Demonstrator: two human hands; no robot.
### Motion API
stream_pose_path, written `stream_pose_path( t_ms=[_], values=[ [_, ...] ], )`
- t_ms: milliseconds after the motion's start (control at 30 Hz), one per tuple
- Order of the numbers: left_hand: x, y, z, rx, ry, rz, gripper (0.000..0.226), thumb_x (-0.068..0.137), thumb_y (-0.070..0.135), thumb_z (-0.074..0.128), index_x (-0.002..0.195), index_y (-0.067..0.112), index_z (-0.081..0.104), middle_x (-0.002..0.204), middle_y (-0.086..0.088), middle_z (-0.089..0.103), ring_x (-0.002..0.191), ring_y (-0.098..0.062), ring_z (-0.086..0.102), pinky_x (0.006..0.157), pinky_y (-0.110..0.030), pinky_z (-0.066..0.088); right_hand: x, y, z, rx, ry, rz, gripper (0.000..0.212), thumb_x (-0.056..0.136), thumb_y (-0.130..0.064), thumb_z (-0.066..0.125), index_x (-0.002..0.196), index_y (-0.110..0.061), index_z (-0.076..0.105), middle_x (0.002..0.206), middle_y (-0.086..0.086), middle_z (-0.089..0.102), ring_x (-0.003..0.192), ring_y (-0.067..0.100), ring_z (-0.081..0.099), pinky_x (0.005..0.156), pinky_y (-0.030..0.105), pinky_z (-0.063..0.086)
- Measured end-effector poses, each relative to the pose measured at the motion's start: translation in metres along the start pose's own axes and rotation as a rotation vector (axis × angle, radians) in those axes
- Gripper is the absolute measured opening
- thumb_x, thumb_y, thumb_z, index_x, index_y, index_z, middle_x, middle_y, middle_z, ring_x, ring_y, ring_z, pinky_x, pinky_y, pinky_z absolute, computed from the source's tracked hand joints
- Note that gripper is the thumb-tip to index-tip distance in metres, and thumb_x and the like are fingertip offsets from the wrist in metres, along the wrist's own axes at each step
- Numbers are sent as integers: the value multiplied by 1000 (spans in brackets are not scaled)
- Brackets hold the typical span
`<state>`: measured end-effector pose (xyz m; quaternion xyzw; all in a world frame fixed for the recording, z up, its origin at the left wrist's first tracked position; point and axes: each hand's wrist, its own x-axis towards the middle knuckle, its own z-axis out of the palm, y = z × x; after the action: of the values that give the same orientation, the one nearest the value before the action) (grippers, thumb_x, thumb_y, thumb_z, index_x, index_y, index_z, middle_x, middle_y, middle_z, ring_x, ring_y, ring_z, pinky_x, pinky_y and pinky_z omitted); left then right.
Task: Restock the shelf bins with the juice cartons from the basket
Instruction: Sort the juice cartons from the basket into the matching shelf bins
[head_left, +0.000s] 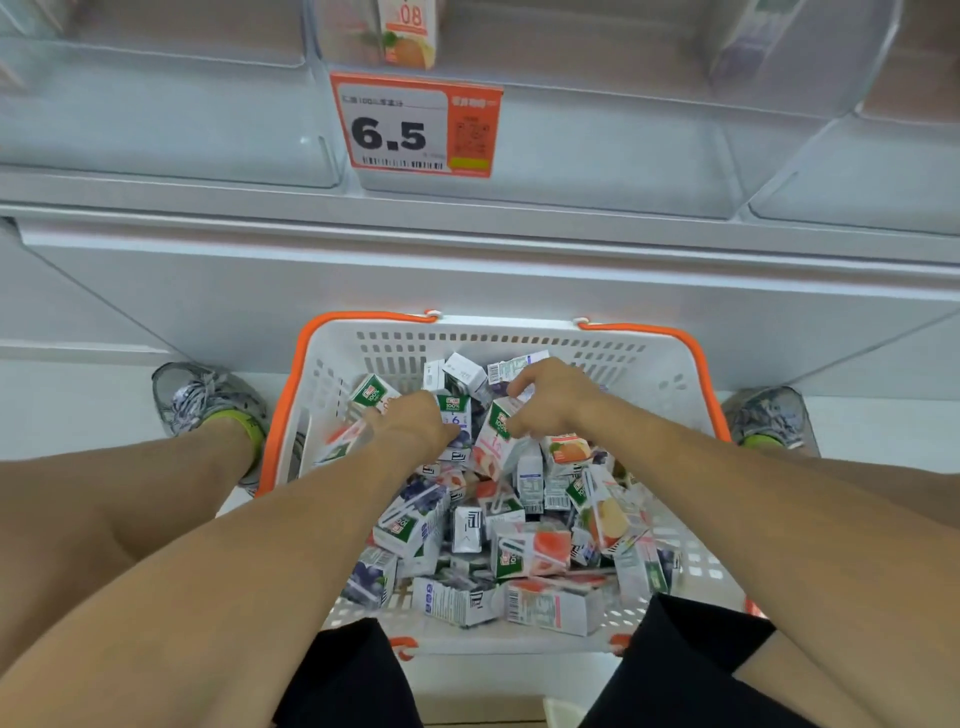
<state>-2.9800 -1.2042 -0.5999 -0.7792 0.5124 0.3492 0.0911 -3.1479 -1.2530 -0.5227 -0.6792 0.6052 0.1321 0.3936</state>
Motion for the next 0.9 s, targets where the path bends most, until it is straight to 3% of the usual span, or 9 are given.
stream_pose_path(
  t_ms=[167,267,333,467,567,667,733,800,900],
  values=[
    [5,-5,2,-299,-54,2,27,73,33,86,92,27,68,84,4,76,86,-17,71,96,-44,52,-10,18,-14,196,-26,-5,50,72,-9,81,118,-20,66,113,4,64,85,22,70,80,35,56],
    [-8,7,-4,-389,-81,10,63,69,14,89,125,11,63,111,-3,73,99,-19,67,97,-32,51,-15,24,-25,207,-23,-19,54,70,-6,83,119,-20,66,114,3,60,90,24,71,81,38,60],
    [-15,15,-6,-348,-69,16,66,72,7,86,132,4,57,122,-9,67,104,-23,64,90,-24,49,-18,27,-33,221,-6,-16,54,67,-6,84,116,-21,67,123,5,58,94,26,71,84,43,60],
    [-24,18,-23,-431,-123,29,63,75,6,84,132,1,57,118,-10,63,100,-23,59,89,-28,50,-27,29,-52,206,22,-38,51,66,-10,84,113,-21,66,114,5,63,79,20,74,79,42,61],
    [-30,13,-51,-733,-223,7,46,79,7,80,120,-3,64,116,-16,70,102,-28,65,92,-36,54,-39,24,-74,129,-5,-63,48,66,-16,84,110,-22,66,82,5,76,69,14,74,68,37,61],
    [-46,19,-81,-1037,-308,77,21,90,4,68,107,-6,67,110,-17,73,108,-31,66,100,-38,51,-56,16,-101,146,-10,-112,39,65,-18,85,100,-22,69,67,1,74,60,9,71,73,31,59],
    [-61,26,-98,-1193,-312,129,12,91,0,63,102,-4,65,110,-21,71,104,-29,63,103,-44,49,-69,11,-118,202,17,-158,33,65,-14,85,95,-20,71,68,2,74,56,11,66,70,29,55],
    [-79,35,-114,-1249,-299,177,3,91,-2,62,92,0,62,97,-21,68,98,-28,64,94,-47,55,-83,8,-131,272,52,-208,32,65,-10,84,94,-19,73,79,12,76,56,14,62,66,29,53],
    [-108,49,-133,-1278,-326,246,5,87,0,64,90,1,61,80,-15,64,71,-22,65,82,-46,60,-105,4,-146,427,57,-319,34,69,4,80,100,-10,73,95,27,72,67,21,61,70,33,54]
  ],
)
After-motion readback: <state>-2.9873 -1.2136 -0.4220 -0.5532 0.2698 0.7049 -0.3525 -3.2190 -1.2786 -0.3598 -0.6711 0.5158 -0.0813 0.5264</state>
